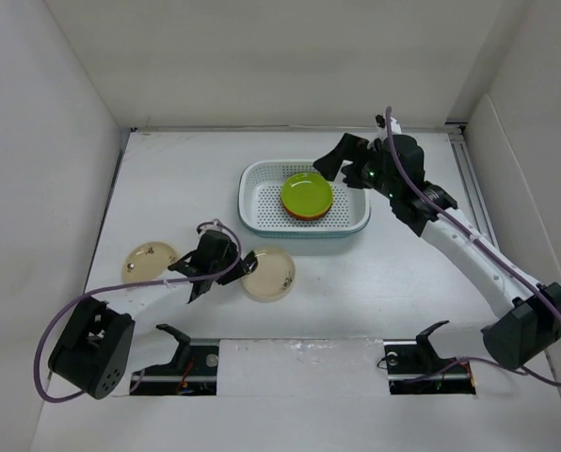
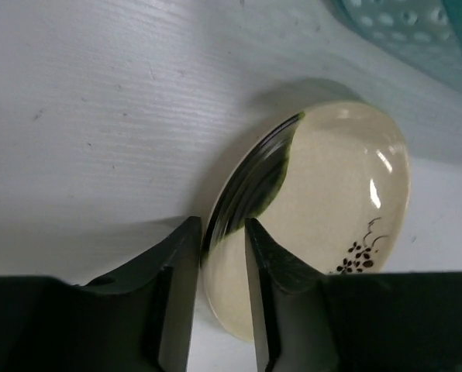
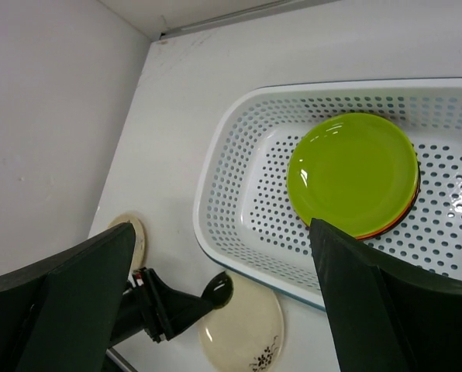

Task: Place the plates into the plastic bin on the countertop

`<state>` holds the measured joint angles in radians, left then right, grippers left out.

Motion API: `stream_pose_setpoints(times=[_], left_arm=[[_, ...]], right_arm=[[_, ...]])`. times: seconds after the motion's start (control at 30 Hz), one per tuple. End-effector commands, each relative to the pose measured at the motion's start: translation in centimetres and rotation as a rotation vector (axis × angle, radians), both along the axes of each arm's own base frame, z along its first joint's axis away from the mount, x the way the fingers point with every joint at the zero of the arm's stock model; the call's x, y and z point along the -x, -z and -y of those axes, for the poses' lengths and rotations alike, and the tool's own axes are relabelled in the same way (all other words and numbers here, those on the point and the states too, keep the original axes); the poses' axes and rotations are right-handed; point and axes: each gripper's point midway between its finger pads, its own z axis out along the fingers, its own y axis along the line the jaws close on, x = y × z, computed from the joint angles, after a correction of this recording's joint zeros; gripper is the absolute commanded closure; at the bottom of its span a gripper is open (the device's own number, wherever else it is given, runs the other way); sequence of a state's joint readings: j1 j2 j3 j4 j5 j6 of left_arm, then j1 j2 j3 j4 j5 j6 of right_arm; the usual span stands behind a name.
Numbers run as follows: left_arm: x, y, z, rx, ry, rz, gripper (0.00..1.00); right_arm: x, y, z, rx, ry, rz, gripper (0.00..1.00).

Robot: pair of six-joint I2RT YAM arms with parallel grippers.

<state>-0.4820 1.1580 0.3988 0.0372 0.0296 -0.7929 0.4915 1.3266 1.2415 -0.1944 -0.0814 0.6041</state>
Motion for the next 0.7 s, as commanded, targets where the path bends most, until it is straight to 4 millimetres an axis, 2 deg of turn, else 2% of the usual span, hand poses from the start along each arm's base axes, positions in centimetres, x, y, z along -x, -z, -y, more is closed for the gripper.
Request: stream_pose_setpoints(times=[0.0,0.03,0.07,0.1,0.2,0.27,0.37,0.4,0.43,0.53,0.6,0.67], left_arm=[[2.2,1.4,0.2,-0.074,0.041,-0.076,0.75],[1.7,0.8,0.7,-0.077,0.051,-0.051,0.78],[2.3,1.4,0.7,-0.100,0.051,-0.074,0.81],[2.4,1.6,1.0,-0.131,0.066,-0.075,1.00],[2.5,1.7,1.3,-0.156,0.079,-0.089,1.00],[2.8,1.8,1.3,-0.161,0.088,-0.096,1.00],[2.9,0.0,2.1,-0.113,0.125,-0.063,1.00],[3.1,-0.5,2.2,-0.100,0.142,-0.054,1.00],[3.1,-2.4,3.0,-0.051,0.173,-0.018,1.00],[3.1,-6.3,4.3,0.005,0.264,0.057,1.00],[2.9,-9.9,6.1,0.079,0.344,0.121,1.00],[3.0,-11.9,6.7,0.106,0.389,0.147,1.00]], right_arm=[[0.2,-0.9,1.0,0.006,0.015,0.036,0.00],[0.3,-0.9,0.9,0.011,0.002,0.040,0.00],[0.4,-0.7,0.9,0.016,0.002,0.031,0.00],[0.2,-0.2,1.3,0.020,0.013,0.022,0.00],[0.6,-1.1,1.6,0.006,0.003,0.037,0.00],[0.7,-0.7,2.1,0.011,0.012,0.028,0.00],[1.3,-1.7,2.9,0.004,0.023,0.042,0.00],[1.9,-2.7,3.1,-0.007,0.023,0.065,0.00],[2.2,-3.0,3.3,-0.008,0.023,0.068,0.00],[3.0,-4.0,4.3,-0.021,0.045,0.081,0.00],[3.2,-4.3,5.1,-0.020,0.068,0.085,0.00],[3.4,-5.1,5.7,-0.023,0.086,0.097,0.00]])
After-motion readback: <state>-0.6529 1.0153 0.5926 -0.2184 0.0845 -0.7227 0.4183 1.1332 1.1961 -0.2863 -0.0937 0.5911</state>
